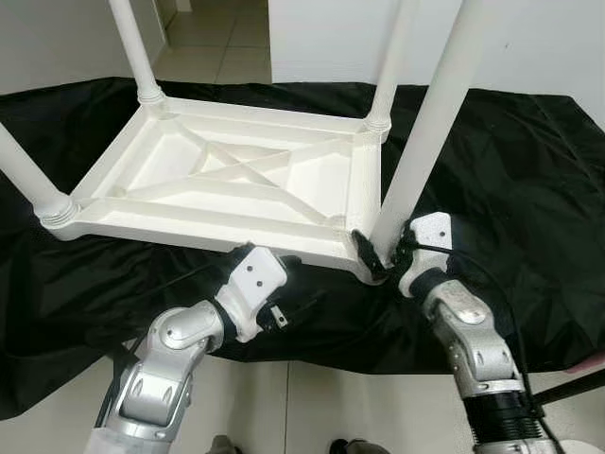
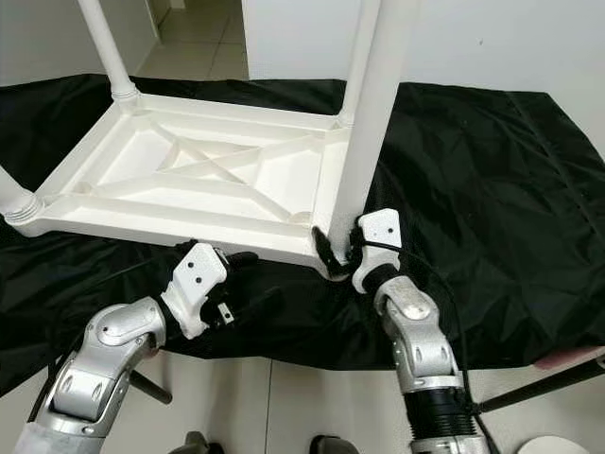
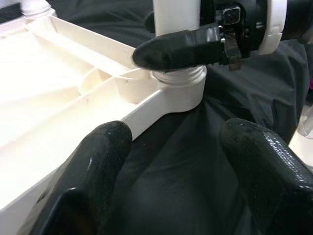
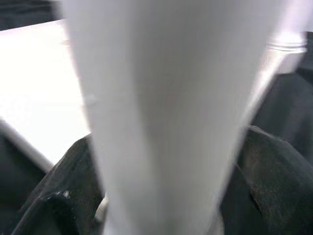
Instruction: Building children table
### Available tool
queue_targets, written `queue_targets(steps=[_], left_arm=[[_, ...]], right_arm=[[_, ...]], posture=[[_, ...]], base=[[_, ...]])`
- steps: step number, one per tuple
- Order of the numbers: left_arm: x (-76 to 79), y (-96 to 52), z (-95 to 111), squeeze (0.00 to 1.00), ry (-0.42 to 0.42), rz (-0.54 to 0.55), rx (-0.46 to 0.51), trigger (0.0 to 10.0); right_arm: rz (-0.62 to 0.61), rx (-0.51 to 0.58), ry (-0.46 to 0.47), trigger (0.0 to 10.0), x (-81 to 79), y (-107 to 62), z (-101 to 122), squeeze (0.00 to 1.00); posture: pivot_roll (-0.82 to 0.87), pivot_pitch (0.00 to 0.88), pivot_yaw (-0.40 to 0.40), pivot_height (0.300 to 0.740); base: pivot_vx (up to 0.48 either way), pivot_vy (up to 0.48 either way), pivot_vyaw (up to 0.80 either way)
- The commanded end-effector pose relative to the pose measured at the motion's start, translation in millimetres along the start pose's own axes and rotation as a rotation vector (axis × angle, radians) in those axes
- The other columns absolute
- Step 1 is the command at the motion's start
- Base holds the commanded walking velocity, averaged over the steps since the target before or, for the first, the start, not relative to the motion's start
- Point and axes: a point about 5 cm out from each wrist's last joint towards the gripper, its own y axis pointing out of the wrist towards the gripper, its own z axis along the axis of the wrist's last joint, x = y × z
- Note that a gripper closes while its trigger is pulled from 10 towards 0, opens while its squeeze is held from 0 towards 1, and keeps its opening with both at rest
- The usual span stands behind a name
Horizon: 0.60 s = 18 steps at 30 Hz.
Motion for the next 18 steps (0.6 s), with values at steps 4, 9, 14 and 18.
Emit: queue_targets(steps=[4, 9, 14, 18], left_arm=[[-8.9, -1.7, -3.3, 0.0, -0.025, 0.158, -0.042, 10.0], [-10.6, -0.8, -0.6, 0.0, -0.01, 0.153, -0.037, 10.0], [-11.9, -0.7, 0.2, 0.0, 0.004, 0.155, -0.036, 10.0], [-14.1, -1.8, 2.5, 0.0, 0.011, 0.162, -0.035, 10.0]], right_arm=[[0.18, -0.007, -0.053, 10.0, -3.0, 13.3, -1.6, 0.0], [0.287, -0.008, -0.081, 8.1, 4.4, 23.4, 1.6, 0.0], [0.298, -0.022, -0.11, 0.7, 11.9, 26.2, -0.5, 0.0], [0.289, -0.025, -0.079, 0.0, 16.6, 24.7, -3.4, 0.0]], posture=[[-0.04, 0.128, 0.043, 0.74], [-0.04, 0.122, 0.047, 0.74], [-0.03, 0.113, 0.055, 0.74], [-0.02, 0.112, 0.051, 0.74]], base=[[0.0, 0.0, 0.0], [0.0, 0.0, 0.0], [0.0, 0.0, 0.0], [0.0, 0.0, 0.0]])
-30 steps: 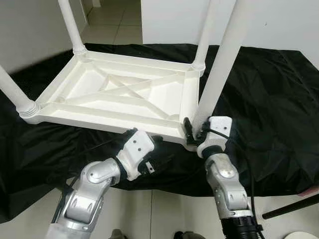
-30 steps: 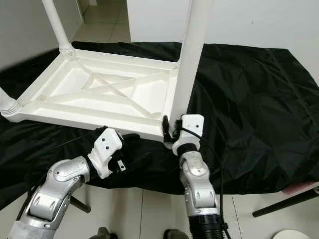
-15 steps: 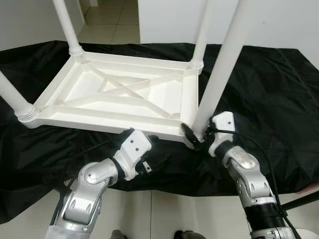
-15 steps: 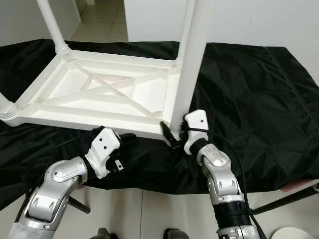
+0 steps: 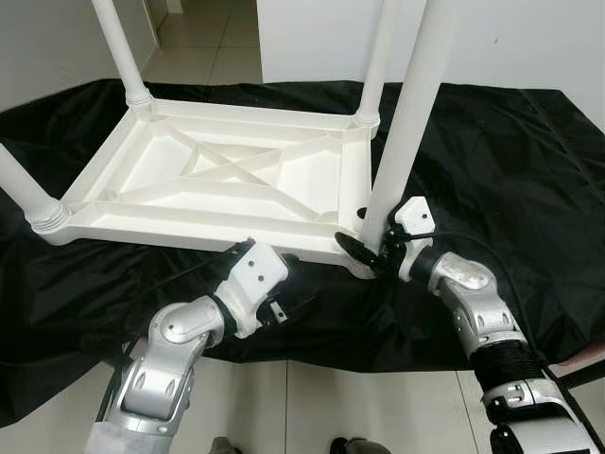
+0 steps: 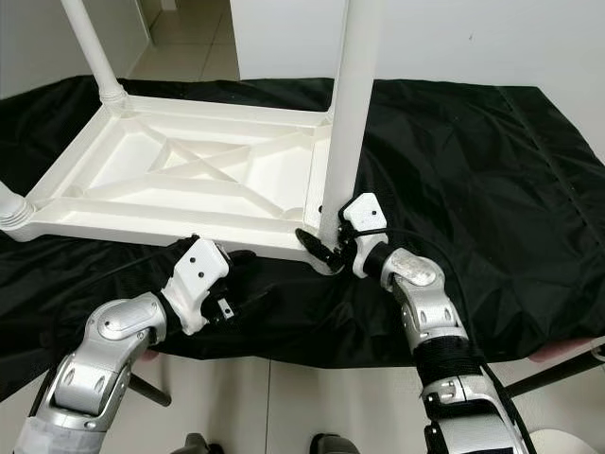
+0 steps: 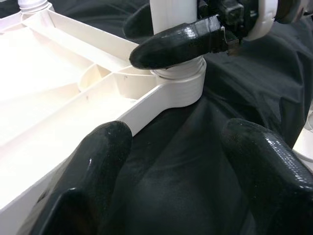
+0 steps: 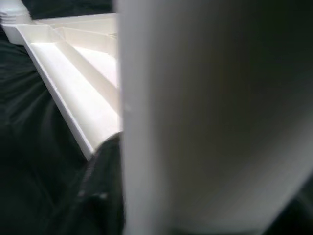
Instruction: Building children table
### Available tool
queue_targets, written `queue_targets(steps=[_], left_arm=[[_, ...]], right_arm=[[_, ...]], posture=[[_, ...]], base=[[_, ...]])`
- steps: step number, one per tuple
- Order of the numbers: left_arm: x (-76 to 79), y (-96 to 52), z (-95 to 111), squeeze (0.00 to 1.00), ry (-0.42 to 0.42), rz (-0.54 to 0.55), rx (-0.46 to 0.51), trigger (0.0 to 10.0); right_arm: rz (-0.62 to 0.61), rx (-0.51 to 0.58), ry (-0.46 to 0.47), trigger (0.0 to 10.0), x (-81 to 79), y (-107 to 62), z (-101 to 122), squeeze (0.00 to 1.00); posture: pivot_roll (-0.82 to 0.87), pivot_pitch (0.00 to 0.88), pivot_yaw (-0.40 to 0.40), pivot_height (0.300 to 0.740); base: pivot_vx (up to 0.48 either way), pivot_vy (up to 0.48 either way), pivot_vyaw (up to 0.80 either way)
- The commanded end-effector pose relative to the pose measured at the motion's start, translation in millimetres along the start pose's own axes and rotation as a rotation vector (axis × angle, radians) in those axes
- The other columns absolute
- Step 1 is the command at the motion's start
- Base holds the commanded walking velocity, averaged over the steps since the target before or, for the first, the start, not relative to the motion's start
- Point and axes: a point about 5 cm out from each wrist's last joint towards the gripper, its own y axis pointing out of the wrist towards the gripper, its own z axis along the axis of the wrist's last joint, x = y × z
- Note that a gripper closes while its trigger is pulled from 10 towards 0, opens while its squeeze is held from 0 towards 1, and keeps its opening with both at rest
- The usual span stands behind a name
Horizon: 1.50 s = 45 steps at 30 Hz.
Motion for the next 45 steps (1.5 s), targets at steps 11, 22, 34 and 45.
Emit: queue_targets(steps=[11, 22, 34, 45], left_arm=[[-6.9, -0.9, -0.7, 0.0, -0.008, 0.143, -0.006, 10.0], [-9.2, -1.0, 1.1, 0.0, 0.007, 0.138, 0.017, 10.0], [-11.6, -1.4, 1.2, 0.0, -0.012, 0.142, 0.016, 10.0], [-9.0, -2.9, 1.3, 0.0, -0.008, 0.156, 0.03, 10.0]], right_arm=[[-0.088, -0.045, 0.068, 10.0, -11.2, -6.4, -13.2, 0.0], [-0.306, -0.027, 0.123, 10.0, -33.1, -7.3, -5.5, 0.0], [-0.771, -0.108, 0.209, 10.0, -59.5, -11.6, -18.7, 0.0], [-0.727, 0.003, 0.241, 10.0, -62.2, -4.6, -0.8, 1.0]], posture=[[-0.04, 0.119, 0.051, 0.74], [-0.05, 0.129, 0.062, 0.74], [-0.05, 0.142, 0.054, 0.74], [-0.04, 0.143, 0.05, 0.74]], base=[[0.0, 0.0, 0.0], [0.0, 0.0, 0.0], [0.0, 0.0, 0.0], [0.0, 0.0, 0.0]])
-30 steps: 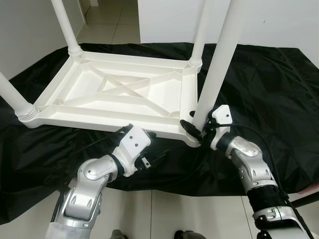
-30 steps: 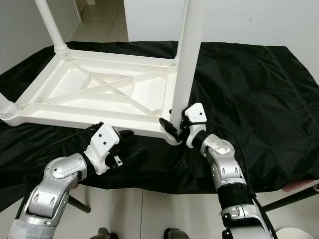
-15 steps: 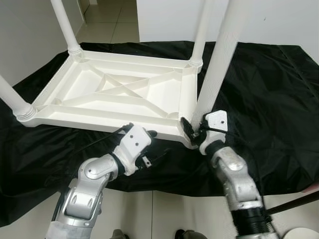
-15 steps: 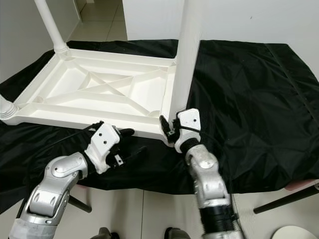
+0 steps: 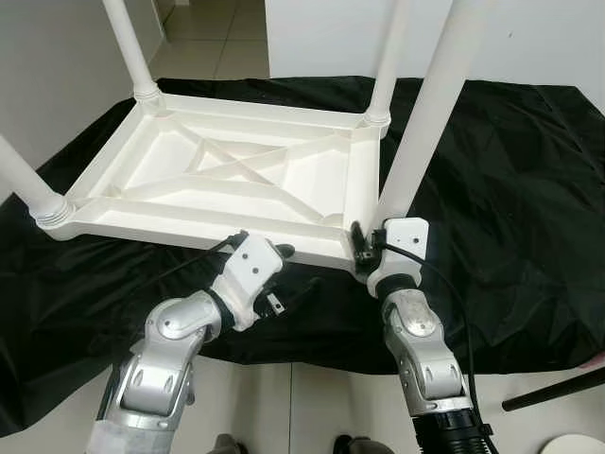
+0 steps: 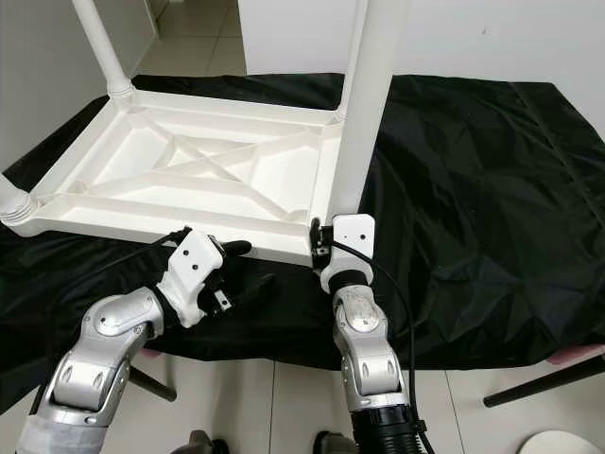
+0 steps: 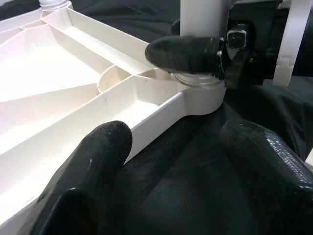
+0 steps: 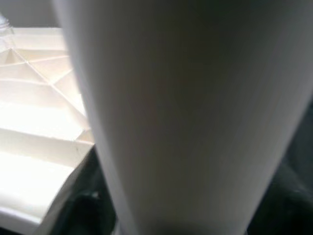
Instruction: Building children table
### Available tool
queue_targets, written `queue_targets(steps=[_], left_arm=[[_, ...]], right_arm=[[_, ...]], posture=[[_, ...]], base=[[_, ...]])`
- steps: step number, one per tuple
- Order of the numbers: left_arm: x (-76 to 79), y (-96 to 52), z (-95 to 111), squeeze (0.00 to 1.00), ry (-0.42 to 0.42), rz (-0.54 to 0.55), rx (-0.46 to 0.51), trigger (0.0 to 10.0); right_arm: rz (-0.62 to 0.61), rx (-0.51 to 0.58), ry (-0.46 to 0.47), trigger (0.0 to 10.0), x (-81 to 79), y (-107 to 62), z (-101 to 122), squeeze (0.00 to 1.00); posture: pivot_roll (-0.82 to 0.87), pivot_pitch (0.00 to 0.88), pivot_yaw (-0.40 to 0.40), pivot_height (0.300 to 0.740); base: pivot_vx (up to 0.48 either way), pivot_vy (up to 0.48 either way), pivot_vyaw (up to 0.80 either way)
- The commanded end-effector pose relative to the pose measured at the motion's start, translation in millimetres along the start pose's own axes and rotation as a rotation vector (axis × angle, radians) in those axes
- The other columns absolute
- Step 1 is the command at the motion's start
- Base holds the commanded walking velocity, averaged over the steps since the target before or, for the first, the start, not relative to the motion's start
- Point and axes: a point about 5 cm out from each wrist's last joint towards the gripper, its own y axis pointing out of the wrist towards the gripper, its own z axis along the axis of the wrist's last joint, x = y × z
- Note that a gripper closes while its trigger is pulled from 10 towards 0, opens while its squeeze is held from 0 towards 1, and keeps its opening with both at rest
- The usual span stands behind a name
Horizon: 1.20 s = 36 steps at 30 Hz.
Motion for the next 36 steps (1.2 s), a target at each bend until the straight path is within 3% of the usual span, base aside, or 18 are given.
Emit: queue_targets(steps=[1, 2, 3, 5, 6, 11, 13, 20, 26, 27, 28, 34, 35, 36], left_arm=[[-4.7, -1.9, -0.9, 0.0, 0.003, 0.124, -0.001, 10.0], [-5.0, -1.8, -1.0, 0.0, 0.004, 0.123, -0.002, 10.0], [-5.4, -1.7, -0.9, 0.0, 0.005, 0.122, -0.002, 10.0], [-5.5, -1.6, -0.8, 0.0, 0.006, 0.121, -0.002, 10.0], [-5.8, -1.3, -0.5, 0.0, 0.006, 0.119, 0.0, 10.0], [-6.2, -0.6, -0.1, 0.0, 0.01, 0.105, -0.002, 10.0], [-6.9, -0.8, -0.5, 0.0, 0.017, 0.095, -0.004, 10.0], [-6.5, 2.1, 2.8, 0.0, 0.037, 0.071, 0.001, 10.0], [-4.5, 1.8, 2.5, 0.0, 0.041, 0.062, -0.001, 10.0], [-3.7, 1.6, 2.6, 0.0, 0.041, 0.061, -0.002, 10.0], [-2.9, 1.6, 2.6, 0.0, 0.041, 0.061, -0.001, 10.0], [-1.4, 2.2, 2.5, 0.0, 0.04, 0.062, 0.001, 10.0], [-1.4, 2.4, 2.2, 0.0, 0.038, 0.061, 0.0, 10.0], [-1.5, 2.7, 1.9, 0.0, 0.037, 0.061, 0.0, 10.0]], right_arm=[[0.013, -0.014, 0.035, 10.0, 1.1, -3.3, -5.6, 1.0], [0.056, 0.0, 0.035, 10.0, 3.0, -2.4, -2.9, 1.0], [0.14, 0.012, 0.024, 10.0, 5.3, -1.2, -0.8, 0.8], [0.199, 0.018, 0.017, 10.0, 6.8, -0.6, 0.6, 0.8], [0.264, 0.023, 0.007, 10.0, 11.3, 1.9, 2.6, 0.0], [0.429, 0.04, -0.063, 10.0, 26.3, 13.8, 7.0, 0.0], [0.554, 0.043, -0.14, 10.0, 33.0, 25.2, 10.6, 0.0], [0.743, 0.016, -0.2, 10.0, 29.0, 40.7, 13.6, 0.0], [0.822, -0.017, -0.19, 10.0, 27.5, 40.8, 8.4, 0.0], [0.839, -0.027, -0.194, 6.4, 26.8, 39.2, 5.7, 0.0], [0.856, -0.031, -0.197, 4.6, 27.2, 38.3, 2.8, 0.0], [0.9, -0.052, -0.194, 3.2, 29.8, 36.1, -5.1, 0.0], [0.902, -0.052, -0.195, 0.8, 30.8, 36.0, -5.7, 0.0], [0.903, -0.05, -0.198, 0.8, 32.0, 36.6, -6.2, 0.0]], posture=[[-0.04, 0.143, 0.05, 0.74], [-0.04, 0.141, 0.05, 0.74], [-0.04, 0.139, 0.052, 0.74], [-0.04, 0.139, 0.052, 0.74], [-0.04, 0.136, 0.058, 0.74], [-0.04, 0.132, 0.068, 0.74], [-0.04, 0.128, 0.074, 0.74], [-0.02, 0.108, 0.08, 0.74], [-0.02, 0.104, 0.076, 0.74], [-0.01, 0.1, 0.073, 0.74], [-0.01, 0.099, 0.073, 0.74], [-0.01, 0.102, 0.069, 0.74], [-0.02, 0.103, 0.068, 0.74], [-0.02, 0.103, 0.068, 0.74]], base=[[0.0, 0.0, 0.0], [0.0, 0.0, 0.0], [0.0, 0.0, 0.0], [0.0, 0.0, 0.0], [0.0, 0.0, 0.0], [0.0, 0.0, 0.0], [0.0, 0.0, 0.0], [0.0, 0.0, 0.0], [0.0, 0.0, 0.0], [0.0, 0.0, 0.0], [0.0, 0.0, 0.0], [0.0, 0.0, 0.0], [0.0, 0.0, 0.0], [0.0, 0.0, 0.0]])
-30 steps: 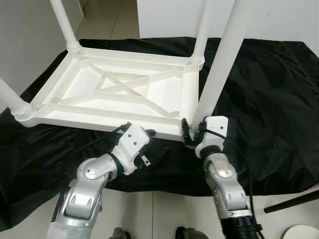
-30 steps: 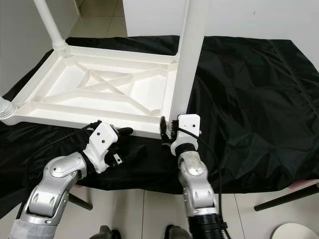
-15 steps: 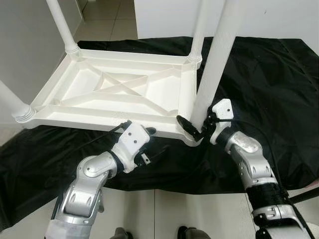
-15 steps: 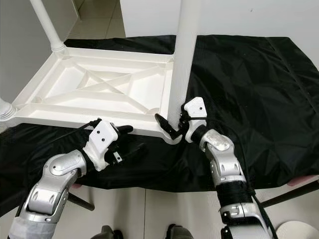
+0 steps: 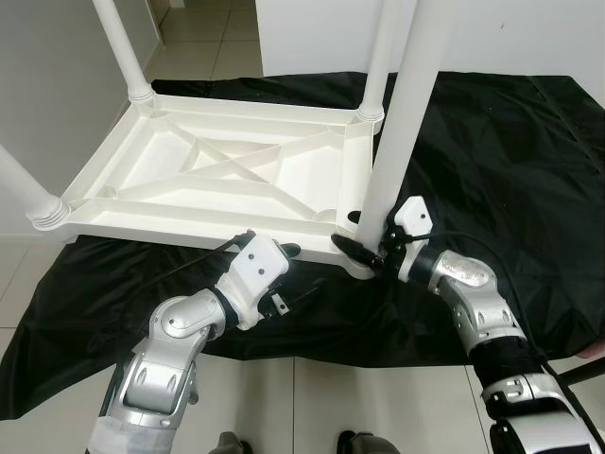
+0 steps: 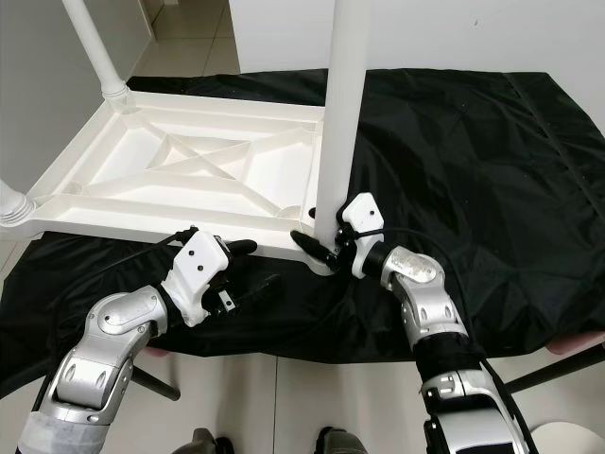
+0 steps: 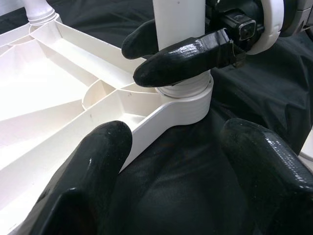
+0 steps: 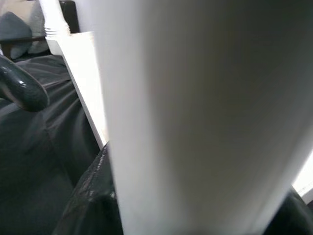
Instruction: Building children table
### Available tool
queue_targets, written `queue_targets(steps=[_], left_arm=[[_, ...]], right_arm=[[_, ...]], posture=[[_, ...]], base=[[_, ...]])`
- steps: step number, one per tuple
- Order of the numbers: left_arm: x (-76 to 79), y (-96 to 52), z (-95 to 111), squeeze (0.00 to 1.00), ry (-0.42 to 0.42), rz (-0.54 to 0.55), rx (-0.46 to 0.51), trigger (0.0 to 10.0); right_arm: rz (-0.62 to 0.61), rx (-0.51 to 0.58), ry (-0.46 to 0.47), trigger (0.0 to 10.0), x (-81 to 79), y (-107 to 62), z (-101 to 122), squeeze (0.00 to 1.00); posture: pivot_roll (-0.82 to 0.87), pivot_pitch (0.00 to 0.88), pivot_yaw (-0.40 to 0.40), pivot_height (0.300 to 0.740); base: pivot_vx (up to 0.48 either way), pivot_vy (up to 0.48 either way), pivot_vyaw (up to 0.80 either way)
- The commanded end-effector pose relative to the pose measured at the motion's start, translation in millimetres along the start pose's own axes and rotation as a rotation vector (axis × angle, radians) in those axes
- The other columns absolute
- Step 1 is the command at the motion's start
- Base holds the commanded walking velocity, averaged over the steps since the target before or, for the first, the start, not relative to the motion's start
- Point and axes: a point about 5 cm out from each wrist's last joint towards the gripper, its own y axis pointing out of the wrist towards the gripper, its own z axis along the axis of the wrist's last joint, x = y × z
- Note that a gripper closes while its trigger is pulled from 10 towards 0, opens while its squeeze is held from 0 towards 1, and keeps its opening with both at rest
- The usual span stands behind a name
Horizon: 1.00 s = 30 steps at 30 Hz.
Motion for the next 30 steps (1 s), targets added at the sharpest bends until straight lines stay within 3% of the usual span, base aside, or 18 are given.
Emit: queue_targets(steps=[1, 5, 6, 7, 8, 12, 14, 15, 21, 30], left_arm=[[-2.4, -0.8, -3.0, 0.0, 0.003, 0.083, -0.013, 10.0], [-2.0, 0.4, -4.1, 0.0, 0.0, 0.084, -0.011, 10.0], [-1.8, 1.2, -4.7, 0.0, -0.002, 0.084, -0.01, 10.0], [-1.6, 1.6, -5.1, 0.0, -0.003, 0.085, -0.01, 10.0], [-1.3, 2.0, -5.4, 0.0, -0.004, 0.085, -0.01, 10.0], [0.1, 2.9, -5.8, 0.0, -0.006, 0.084, -0.009, 10.0], [0.8, 4.5, -5.8, 0.0, -0.015, 0.093, -0.003, 10.0], [0.8, 4.5, -5.8, 0.0, -0.015, 0.093, -0.003, 10.0], [3.4, 4.3, -7.5, 0.0, -0.025, 0.101, -0.001, 10.0], [5.5, -0.4, -12.0, 0.0, -0.047, 0.11, -0.016, 10.0]], right_arm=[[0.037, -0.035, 0.03, 0.0, -5.8, 0.4, -11.6, 0.0], [0.024, -0.035, 0.035, 0.0, -3.0, -3.3, -12.6, 0.0], [0.0, -0.038, 0.04, 7.3, -1.1, -5.3, -13.0, 0.0], [-0.015, -0.039, 0.042, 7.3, 0.4, -6.4, -13.5, 0.0], [-0.031, -0.034, 0.053, 10.0, 1.5, -7.5, -13.3, 0.0], [-0.091, -0.004, 0.077, 10.0, 3.5, -9.5, -11.5, 0.0], [-0.213, 0.018, 0.102, 10.0, 4.4, -11.5, -11.7, 0.0], [-0.213, 0.018, 0.102, 10.0, 4.4, -11.5, -11.7, 0.0], [-0.348, 0.019, 0.104, 10.0, -3.9, -13.3, -14.5, 0.0], [-0.659, 0.04, 0.241, 10.0, -38.6, -6.4, -12.0, 0.0]], posture=[[-0.02, 0.102, 0.067, 0.74], [-0.03, 0.1, 0.062, 0.74], [-0.03, 0.1, 0.059, 0.74], [-0.03, 0.1, 0.059, 0.74], [-0.04, 0.099, 0.058, 0.74], [-0.04, 0.1, 0.054, 0.74], [-0.04, 0.101, 0.038, 0.74], [-0.04, 0.101, 0.038, 0.74], [-0.05, 0.1, 0.036, 0.74], [-0.07, 0.096, 0.047, 0.74]], base=[[0.0, 0.0, 0.0], [0.0, 0.0, 0.0], [0.0, 0.0, 0.0], [0.0, 0.0, 0.0], [0.0, 0.0, 0.0], [0.0, 0.0, 0.0], [0.0, 0.0, 0.0], [0.0, 0.0, 0.0], [0.0, 0.0, 0.0], [0.0, 0.0, 0.0]])
